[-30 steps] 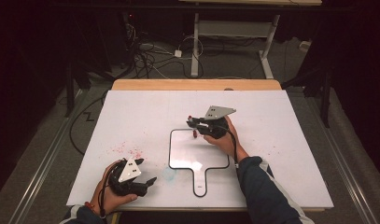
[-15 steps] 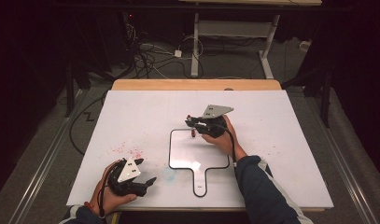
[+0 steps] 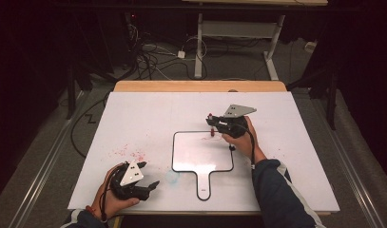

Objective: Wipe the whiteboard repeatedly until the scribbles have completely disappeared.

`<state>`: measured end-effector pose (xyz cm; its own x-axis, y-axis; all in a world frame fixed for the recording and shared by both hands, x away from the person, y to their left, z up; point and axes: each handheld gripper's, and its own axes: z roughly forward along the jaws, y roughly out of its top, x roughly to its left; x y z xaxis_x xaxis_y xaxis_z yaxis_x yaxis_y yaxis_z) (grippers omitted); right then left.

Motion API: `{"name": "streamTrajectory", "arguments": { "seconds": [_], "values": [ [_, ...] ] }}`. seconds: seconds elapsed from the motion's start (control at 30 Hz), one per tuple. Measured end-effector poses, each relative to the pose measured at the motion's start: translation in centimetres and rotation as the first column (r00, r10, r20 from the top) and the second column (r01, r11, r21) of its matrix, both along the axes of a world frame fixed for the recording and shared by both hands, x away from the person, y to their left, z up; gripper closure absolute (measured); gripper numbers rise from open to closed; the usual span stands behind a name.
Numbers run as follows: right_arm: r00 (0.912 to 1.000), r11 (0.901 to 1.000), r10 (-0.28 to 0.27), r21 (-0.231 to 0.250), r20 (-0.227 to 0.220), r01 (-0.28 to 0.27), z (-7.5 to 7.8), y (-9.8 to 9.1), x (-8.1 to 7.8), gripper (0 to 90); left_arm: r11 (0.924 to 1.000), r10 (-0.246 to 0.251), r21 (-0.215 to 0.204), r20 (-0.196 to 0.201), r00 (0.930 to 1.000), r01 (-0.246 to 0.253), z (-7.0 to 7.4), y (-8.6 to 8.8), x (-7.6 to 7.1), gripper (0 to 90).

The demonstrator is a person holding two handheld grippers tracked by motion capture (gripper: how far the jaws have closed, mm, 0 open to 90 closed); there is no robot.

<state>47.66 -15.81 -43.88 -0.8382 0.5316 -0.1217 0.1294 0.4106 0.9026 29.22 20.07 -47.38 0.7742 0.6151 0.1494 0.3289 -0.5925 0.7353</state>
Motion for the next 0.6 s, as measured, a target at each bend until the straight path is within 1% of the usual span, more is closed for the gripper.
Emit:
{"name": "streamTrajectory", "arguments": {
  "seconds": [0.1,0.17,0.2,0.23,0.33,0.4,0.43,0.47,0.5,0.53,0.6],
  "values": [
    [1.0000,0.9999,-0.004,0.012,-0.003,0.004,-0.1,-0.1,0.0,81.6,1.0000,-0.002,0.000,-0.001,1.0000,0.002,0.0,0.0,0.0,20.2],
    [1.0000,0.9999,-0.005,0.012,0.002,0.005,-0.1,0.2,-0.1,81.6,1.0000,-0.003,-0.002,-0.002,1.0000,0.003,0.0,-0.1,0.0,20.2],
    [1.0000,0.9998,0.003,0.021,0.003,-0.003,-0.3,0.8,-0.3,81.6,1.0000,-0.004,-0.003,-0.002,1.0000,0.004,0.0,-0.1,0.0,20.2],
    [1.0000,0.9998,0.003,0.021,0.003,-0.003,-0.3,0.8,-0.3,81.6,1.0000,-0.005,-0.002,-0.001,1.0000,0.005,0.0,-0.1,0.0,20.2],
    [0.9996,0.9991,0.027,0.032,0.008,-0.027,-0.4,1.6,-0.5,81.6,1.0000,-0.008,0.000,-0.004,1.0000,0.008,0.0,-0.1,0.1,20.2],
    [0.9994,0.9992,0.033,0.020,0.012,-0.033,-0.4,1.8,-0.6,81.6,1.0000,-0.008,0.000,-0.004,1.0000,0.008,0.0,-0.1,0.1,20.2],
    [0.9994,0.9993,0.033,0.015,0.014,-0.033,-0.3,1.7,-0.6,81.6,1.0000,-0.009,-0.001,-0.005,0.9999,0.009,0.0,-0.1,0.1,20.2],
    [0.9997,0.9998,0.020,0.006,0.016,-0.020,-0.2,1.2,-0.5,81.6,0.9999,-0.010,-0.001,-0.005,0.9999,0.010,0.0,-0.1,0.1,20.2],
    [0.9997,0.9998,0.020,0.006,0.016,-0.020,-0.2,1.2,-0.5,81.6,0.9999,-0.010,0.000,-0.005,0.9999,0.010,-0.1,-0.1,0.1,20.2],
    [0.9999,1.0000,0.007,0.003,0.015,-0.007,-0.2,0.7,-0.5,81.6,0.9999,-0.011,0.000,-0.005,0.9999,0.011,0.0,-0.1,0.1,20.2],
    [0.9999,0.9999,-0.011,0.013,0.007,0.011,-0.2,-0.2,-0.4,81.6,0.9999,-0.011,0.000,-0.005,0.9999,0.011,0.0,-0.1,0.1,20.2]
  ]
}}
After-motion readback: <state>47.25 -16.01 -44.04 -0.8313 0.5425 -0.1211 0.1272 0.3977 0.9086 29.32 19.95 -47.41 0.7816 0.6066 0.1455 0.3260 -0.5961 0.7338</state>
